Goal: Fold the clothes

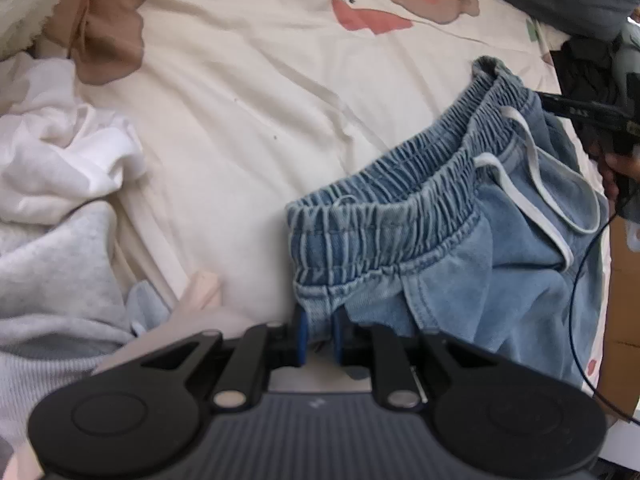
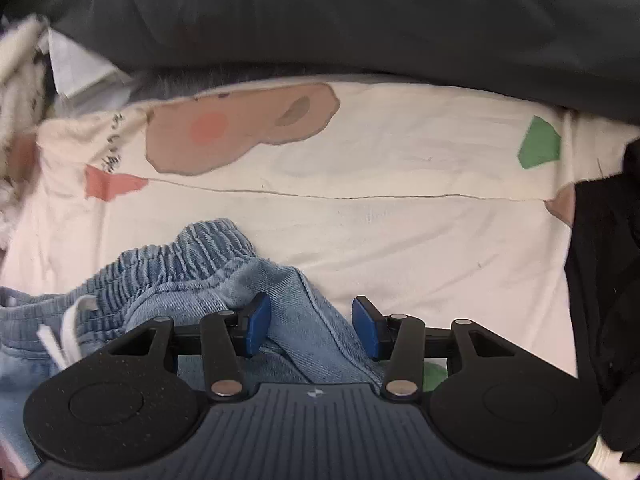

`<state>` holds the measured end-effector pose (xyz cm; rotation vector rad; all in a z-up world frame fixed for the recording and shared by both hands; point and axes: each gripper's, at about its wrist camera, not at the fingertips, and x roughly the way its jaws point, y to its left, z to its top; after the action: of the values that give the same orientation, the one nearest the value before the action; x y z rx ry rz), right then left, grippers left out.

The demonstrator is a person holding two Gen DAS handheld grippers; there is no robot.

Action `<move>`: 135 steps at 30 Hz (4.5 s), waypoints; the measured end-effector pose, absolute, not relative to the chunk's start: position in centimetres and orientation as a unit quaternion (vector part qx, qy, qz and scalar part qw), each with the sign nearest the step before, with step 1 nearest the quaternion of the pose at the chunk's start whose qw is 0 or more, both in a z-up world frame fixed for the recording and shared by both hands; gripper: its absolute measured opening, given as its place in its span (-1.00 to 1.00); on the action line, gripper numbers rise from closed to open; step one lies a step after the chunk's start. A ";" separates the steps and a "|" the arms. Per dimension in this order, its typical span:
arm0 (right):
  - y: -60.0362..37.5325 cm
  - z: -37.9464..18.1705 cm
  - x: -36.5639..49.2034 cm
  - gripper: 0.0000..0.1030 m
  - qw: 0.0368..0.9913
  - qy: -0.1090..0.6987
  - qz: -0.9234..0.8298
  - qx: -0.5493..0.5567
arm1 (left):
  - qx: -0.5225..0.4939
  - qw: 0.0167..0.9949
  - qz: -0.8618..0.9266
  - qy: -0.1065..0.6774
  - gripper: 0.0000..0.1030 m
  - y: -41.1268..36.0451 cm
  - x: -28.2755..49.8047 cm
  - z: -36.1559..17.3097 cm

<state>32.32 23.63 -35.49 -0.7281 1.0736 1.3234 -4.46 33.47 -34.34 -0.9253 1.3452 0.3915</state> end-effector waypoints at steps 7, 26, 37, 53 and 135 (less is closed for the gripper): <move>24.9 -35.6 31.0 -0.38 0.574 0.456 0.572 -0.369 | -0.410 0.667 0.174 0.598 -0.74 33.3 -4.4 -34.1; 19.7 -26.4 29.4 -0.98 0.697 0.300 0.504 -0.413 | -0.328 0.757 0.179 0.535 -0.76 36.0 -0.7 -27.6; 19.6 -29.4 33.2 -0.97 0.724 0.318 0.454 -0.411 | -0.305 0.758 0.176 0.548 -0.75 37.0 4.7 -32.4; 21.0 -28.2 36.9 -0.09 0.700 0.404 0.522 -0.272 | -0.367 0.767 0.178 0.495 0.15 39.5 3.9 -31.4; 29.5 -27.5 38.0 -0.10 0.773 0.339 0.444 -0.301 | -0.233 0.799 0.281 0.478 -0.19 44.8 13.0 -31.4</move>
<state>37.98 29.50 -27.50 -0.6515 0.7342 0.9609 12.97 44.76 -31.42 -0.4990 1.0262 0.6027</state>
